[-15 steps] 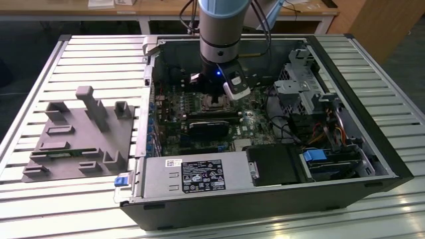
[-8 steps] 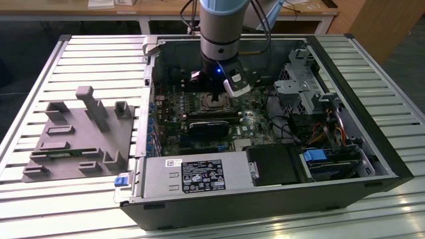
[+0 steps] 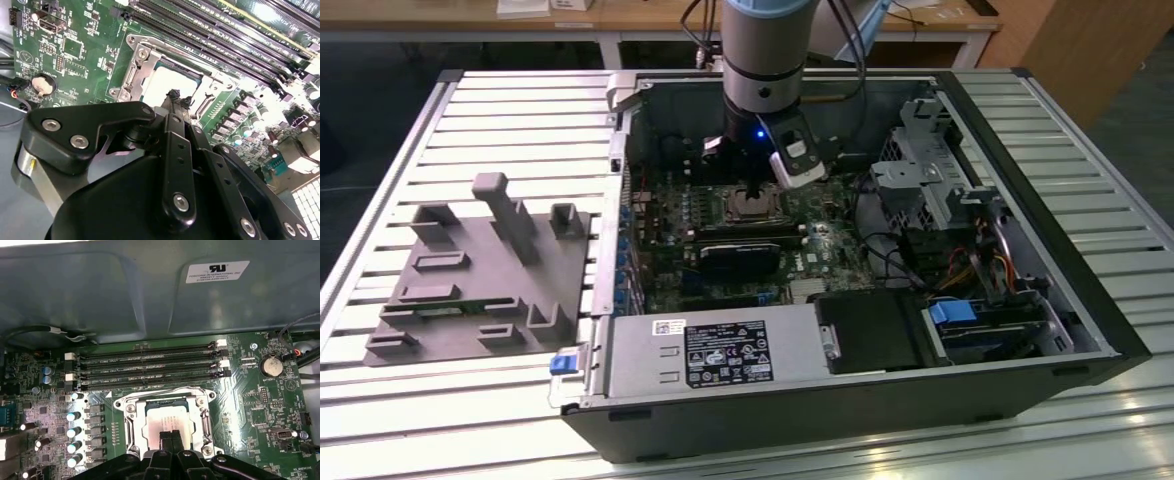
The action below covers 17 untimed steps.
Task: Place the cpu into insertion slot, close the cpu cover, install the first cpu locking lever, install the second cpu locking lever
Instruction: 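Install the second cpu locking lever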
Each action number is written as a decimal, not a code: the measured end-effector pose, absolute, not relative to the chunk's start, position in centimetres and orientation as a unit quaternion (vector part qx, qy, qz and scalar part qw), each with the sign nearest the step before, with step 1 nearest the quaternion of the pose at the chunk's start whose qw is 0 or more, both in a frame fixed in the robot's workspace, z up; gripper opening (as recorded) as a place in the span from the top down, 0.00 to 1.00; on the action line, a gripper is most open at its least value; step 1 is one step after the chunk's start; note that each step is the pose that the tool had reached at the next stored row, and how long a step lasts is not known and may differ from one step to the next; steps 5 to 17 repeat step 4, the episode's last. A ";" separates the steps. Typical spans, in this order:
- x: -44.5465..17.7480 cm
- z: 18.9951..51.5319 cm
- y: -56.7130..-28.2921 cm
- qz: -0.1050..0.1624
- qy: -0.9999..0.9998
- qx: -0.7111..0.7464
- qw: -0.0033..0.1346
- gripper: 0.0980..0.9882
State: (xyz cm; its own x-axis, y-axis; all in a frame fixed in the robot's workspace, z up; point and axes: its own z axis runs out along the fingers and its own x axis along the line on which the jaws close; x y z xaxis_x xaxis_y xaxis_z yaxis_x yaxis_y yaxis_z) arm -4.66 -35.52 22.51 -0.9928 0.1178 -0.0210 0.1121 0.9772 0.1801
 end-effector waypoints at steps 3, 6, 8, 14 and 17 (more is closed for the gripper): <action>-4.7 22.5 -35.5 0.089 0.994 0.058 0.016 0.99; -4.7 22.5 -35.5 0.089 0.994 0.058 0.016 0.99; -4.7 22.5 -35.5 0.089 0.994 0.058 0.016 0.99; -4.7 22.5 -35.5 0.089 0.994 0.058 0.016 0.99; -4.7 22.5 -35.5 0.089 0.994 0.058 0.016 0.99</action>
